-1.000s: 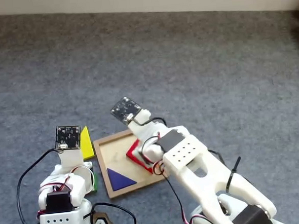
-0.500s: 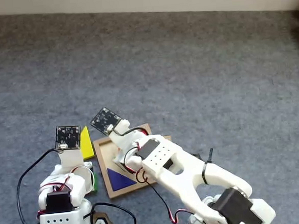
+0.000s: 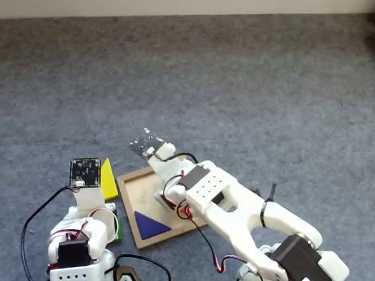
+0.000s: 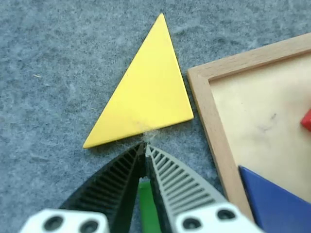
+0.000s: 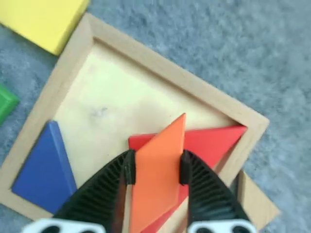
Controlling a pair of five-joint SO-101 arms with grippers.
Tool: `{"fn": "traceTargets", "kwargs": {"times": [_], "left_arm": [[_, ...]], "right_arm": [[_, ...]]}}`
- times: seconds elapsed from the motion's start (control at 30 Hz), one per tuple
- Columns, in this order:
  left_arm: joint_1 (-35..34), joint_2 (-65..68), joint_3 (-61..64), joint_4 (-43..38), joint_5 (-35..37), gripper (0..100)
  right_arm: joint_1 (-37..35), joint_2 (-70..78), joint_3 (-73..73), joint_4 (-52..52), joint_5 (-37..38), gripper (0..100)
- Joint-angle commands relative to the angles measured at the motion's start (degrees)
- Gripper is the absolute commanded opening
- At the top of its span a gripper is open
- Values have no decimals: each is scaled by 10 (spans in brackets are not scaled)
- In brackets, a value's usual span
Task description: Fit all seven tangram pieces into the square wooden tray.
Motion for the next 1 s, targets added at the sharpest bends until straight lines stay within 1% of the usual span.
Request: {"fn": "traceTargets", "kwargs": {"times": [0.0, 0.07, 0.17, 0.33, 0.43, 0.6, 0.73, 0.83, 0.97], "left_arm": [[-7, -4, 12, 4, -5, 7], [-7, -4, 12, 4, -5, 7], [-7, -4, 12, 4, -5, 7], [-7, -4, 12, 4, -5, 7], [-7, -4, 12, 4, -5, 7], [-7, -4, 12, 4, -5, 7], [-7, -4, 12, 4, -5, 7], [-7, -4, 12, 4, -5, 7], [-7, -4, 12, 4, -5, 7]], "right_arm": [[16, 4, -2, 18, -2, 192], [16, 2, -2, 19, -2, 211], [14, -21, -2, 21, -2, 211], [14, -115, -1, 87, -2, 213], [14, -149, 2, 95, -2, 214], [13, -117, 4, 93, 3, 214], [0, -59, 2, 92, 40, 214], [-14, -32, 3, 92, 42, 211], [-13, -29, 3, 92, 42, 210]]}}
